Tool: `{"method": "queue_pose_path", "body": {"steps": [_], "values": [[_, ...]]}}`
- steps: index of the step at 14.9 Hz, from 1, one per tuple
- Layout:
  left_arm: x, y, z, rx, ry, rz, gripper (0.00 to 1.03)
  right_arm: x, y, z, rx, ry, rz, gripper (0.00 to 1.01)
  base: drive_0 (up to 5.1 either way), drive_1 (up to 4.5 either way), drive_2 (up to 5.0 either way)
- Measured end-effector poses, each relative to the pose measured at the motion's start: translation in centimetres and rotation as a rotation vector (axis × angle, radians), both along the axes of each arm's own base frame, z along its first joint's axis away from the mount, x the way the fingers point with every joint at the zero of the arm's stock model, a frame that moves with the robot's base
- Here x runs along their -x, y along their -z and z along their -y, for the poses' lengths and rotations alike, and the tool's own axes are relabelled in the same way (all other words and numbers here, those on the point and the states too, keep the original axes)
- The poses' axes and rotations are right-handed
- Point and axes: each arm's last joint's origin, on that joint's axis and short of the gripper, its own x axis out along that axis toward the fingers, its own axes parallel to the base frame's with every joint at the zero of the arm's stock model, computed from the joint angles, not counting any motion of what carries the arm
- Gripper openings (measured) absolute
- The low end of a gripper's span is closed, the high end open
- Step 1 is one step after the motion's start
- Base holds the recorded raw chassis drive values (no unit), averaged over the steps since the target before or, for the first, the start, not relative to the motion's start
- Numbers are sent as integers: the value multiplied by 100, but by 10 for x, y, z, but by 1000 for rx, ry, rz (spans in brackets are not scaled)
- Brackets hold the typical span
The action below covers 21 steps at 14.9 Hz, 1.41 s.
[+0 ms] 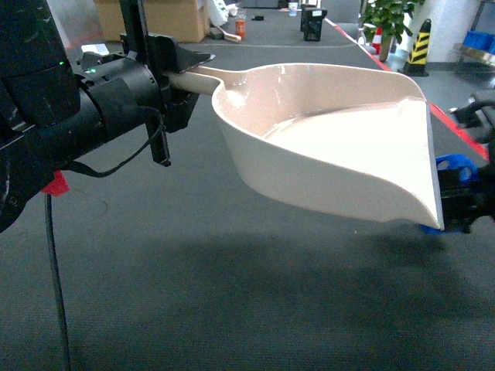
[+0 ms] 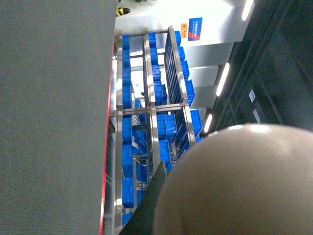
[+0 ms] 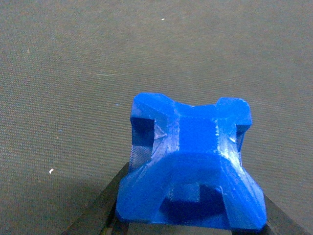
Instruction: Place part in tray to right shelf
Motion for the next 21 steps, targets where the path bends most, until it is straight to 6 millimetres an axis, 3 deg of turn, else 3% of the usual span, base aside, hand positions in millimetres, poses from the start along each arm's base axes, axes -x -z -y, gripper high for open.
{"method": "queue_pose_path", "body": {"steps": [1,3,5,7,9,13,15,16,18,21], "values": [[0,0,-1,0,-2,1,12,24,-35,20,-2,35,41,47,0,0,0],[0,0,-1,0,-2,0,12,47,-88,33,-33,45,148,47,0,0,0],[0,0,-1,0,-2,0,12,65,-142,14,-131,-66,300,47,0,0,0],[0,0,0,0,0,0,12,71,-173,-18,-267,-204,360,47,0,0,0],[0,0,0,0,0,0,12,68,-174,-54,-369,-283,296,47,0,0,0],[0,0,-1,0,-1,0,12,62,-140,-111,-412,-349,103,47,0,0,0],[0,0,-1,0,-1,0,12,65,-138,-131,-401,-377,115,65,0,0,0],[0,0,-1,-5,0,0,12,66,-142,-131,-397,-375,138,74,0,0,0],[0,0,-1,-2,-5,1,12,75,-157,-112,-341,-290,249,98,0,0,0],[0,0,-1,-3,-2,0,12,120,-180,-63,-147,-121,555,98,0,0,0]]}}
